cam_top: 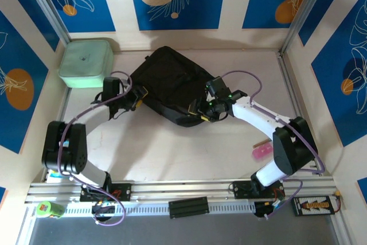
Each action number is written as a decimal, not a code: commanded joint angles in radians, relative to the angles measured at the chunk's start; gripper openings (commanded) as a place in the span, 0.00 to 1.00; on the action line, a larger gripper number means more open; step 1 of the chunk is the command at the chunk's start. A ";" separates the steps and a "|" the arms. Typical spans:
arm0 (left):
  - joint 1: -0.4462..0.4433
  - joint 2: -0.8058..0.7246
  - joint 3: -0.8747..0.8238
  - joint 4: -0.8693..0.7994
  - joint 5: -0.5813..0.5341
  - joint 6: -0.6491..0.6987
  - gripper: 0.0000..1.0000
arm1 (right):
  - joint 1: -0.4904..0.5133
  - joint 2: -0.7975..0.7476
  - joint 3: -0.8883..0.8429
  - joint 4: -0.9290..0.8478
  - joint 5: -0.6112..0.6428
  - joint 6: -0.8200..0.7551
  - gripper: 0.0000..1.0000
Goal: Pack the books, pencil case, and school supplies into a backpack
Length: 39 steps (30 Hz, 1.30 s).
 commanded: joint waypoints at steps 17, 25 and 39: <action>-0.357 0.023 0.048 -0.110 -0.161 -0.157 0.63 | -0.002 0.014 -0.049 0.254 -0.165 -0.065 0.48; -0.362 0.016 0.073 -0.225 -0.239 -0.192 0.57 | 0.019 0.022 -0.048 0.238 -0.119 -0.093 0.48; -0.365 0.064 0.235 -0.446 -0.305 -0.322 0.60 | 0.070 0.016 -0.048 0.212 -0.042 -0.113 0.47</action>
